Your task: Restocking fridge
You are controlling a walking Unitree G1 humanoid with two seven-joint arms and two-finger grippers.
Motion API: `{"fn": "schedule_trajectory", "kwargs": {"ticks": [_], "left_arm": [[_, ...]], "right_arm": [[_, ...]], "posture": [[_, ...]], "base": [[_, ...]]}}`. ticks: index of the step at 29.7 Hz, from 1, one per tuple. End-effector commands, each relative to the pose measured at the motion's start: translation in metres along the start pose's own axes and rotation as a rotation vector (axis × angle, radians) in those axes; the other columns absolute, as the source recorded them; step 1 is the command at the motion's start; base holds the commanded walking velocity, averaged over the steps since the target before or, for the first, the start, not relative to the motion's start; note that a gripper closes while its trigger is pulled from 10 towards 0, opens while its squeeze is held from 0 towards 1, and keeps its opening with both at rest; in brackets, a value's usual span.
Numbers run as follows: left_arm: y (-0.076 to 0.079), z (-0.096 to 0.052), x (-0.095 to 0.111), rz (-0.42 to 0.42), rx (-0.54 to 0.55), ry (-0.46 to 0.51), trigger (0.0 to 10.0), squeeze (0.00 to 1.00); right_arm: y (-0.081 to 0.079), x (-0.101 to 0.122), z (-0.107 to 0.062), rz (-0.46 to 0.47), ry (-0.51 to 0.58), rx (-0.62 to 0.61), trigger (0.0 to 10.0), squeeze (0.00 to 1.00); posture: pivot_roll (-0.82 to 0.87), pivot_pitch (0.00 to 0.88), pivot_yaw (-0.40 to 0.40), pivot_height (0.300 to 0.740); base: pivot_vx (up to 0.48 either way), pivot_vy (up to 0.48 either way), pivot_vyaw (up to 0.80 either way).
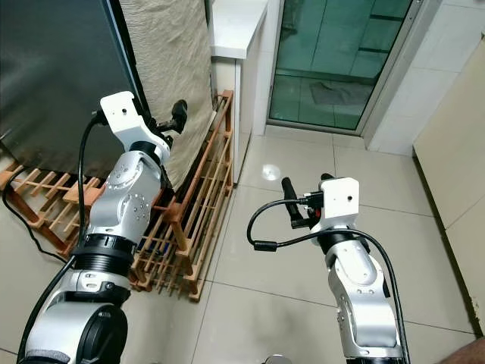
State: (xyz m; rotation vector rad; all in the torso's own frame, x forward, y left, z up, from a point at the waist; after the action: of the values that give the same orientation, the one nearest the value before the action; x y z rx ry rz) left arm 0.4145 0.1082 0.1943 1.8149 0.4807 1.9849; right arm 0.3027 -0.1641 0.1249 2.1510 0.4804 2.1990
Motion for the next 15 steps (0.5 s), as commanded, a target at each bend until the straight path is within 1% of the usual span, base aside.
{"fn": "schedule_trajectory", "kwargs": {"ticks": [1,6,15], "left_arm": [[0.001,0.003,0.002,0.021,0.017,0.006,10.0,0.0],[0.0,0.006,0.001,0.029,0.033,0.006,10.0,0.0],[0.005,0.014,-0.002,0.043,0.031,0.002,10.0,0.0]], "right_arm": [[0.0,0.0,0.0,0.0,-0.007,0.008,10.0,0.0],[-0.001,-0.001,0.0,0.005,-0.01,0.009,10.0,0.0],[-0.002,-0.001,-0.004,0.003,-0.013,0.011,10.0,0.0]], "posture": [[-0.17,0.0,0.037,0.74],[-0.17,0.0,0.037,0.74],[-0.19,0.0,0.036,0.74]], "base": [[0.0,0.0,0.0],[0.0,0.0,0.0],[0.0,0.0,0.0]]}}
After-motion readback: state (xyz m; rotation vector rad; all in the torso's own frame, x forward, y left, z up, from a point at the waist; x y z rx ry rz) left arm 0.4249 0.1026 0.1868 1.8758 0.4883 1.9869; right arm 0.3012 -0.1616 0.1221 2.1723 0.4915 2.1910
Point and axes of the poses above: a point about 5 cm out from each wrist's last joint towards the gripper, its own z axis pointing out of the wrist towards the gripper, its own x axis along the axis of the wrist's last joint, y = z × x, the point moved 4 cm from there along z, pointing out of the wrist towards the gripper, and after that the axes turned 11 degrees about -z, right-handed, at the moved point
